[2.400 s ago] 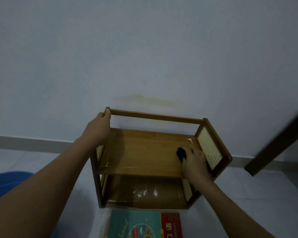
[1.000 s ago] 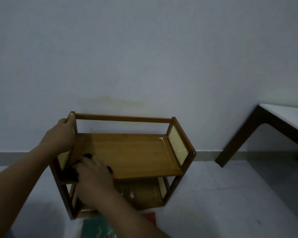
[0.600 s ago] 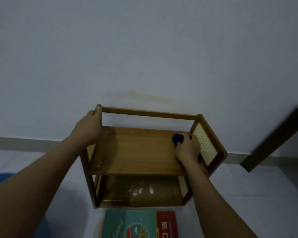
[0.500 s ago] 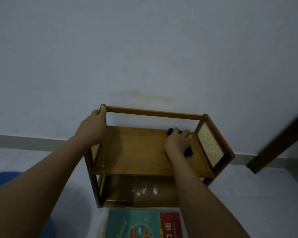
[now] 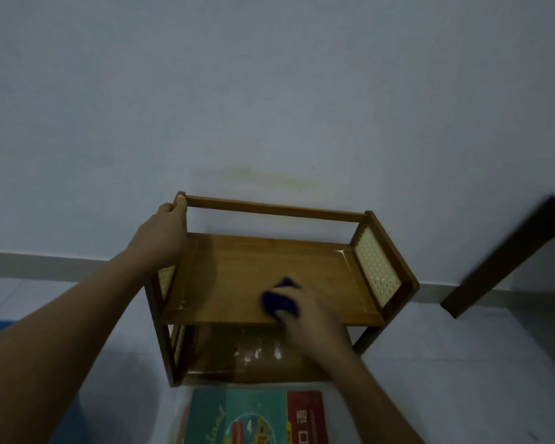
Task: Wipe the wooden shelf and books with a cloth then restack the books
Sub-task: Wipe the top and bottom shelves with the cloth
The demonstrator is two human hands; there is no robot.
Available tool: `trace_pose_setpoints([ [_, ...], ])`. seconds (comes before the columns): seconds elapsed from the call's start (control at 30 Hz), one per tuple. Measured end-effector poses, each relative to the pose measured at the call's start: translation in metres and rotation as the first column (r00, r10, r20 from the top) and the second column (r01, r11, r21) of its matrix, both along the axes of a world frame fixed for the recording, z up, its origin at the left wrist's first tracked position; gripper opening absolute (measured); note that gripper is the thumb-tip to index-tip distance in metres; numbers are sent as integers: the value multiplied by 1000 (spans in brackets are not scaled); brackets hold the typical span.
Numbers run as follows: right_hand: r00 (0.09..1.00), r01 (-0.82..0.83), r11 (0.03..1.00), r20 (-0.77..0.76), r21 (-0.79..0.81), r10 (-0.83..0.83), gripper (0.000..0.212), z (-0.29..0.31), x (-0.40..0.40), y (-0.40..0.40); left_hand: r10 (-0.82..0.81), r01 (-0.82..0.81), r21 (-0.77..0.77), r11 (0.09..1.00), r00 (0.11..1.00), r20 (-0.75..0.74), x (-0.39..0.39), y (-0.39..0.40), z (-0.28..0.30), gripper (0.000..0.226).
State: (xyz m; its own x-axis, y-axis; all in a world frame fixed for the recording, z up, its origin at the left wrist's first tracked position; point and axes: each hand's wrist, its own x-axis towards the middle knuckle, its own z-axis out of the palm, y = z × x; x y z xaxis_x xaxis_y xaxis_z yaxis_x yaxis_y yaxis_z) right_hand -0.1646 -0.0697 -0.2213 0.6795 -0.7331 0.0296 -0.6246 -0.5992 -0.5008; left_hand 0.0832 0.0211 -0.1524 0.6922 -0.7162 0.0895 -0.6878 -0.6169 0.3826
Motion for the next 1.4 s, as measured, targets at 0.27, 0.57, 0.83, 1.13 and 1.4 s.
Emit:
trace_pose_setpoints([
  [0.27,918,234,951,367,-202,-148,40,36,15,-67,-17,17,-19,1000,1000,19,-1,0,-3,73],
  [0.57,917,-343,725,-47,-598,395,54,58,165,-52,-7,6,12,1000,999,49,1,-1,-3,75],
  [0.83,982,-38,809,130,-586,141,65,36,55,-140,-6,2,45,999,997,81,7,-6,-8,75],
  [1.13,889,18,847,396,-531,229,68,52,0,-46,-176,-372,-580,725,714,-677,-18,58,-17,86],
  [1.4,862,-370,823,171,-431,477,54,-85,-77,38,-134,-328,-531,781,743,-655,-102,92,-165,48],
])
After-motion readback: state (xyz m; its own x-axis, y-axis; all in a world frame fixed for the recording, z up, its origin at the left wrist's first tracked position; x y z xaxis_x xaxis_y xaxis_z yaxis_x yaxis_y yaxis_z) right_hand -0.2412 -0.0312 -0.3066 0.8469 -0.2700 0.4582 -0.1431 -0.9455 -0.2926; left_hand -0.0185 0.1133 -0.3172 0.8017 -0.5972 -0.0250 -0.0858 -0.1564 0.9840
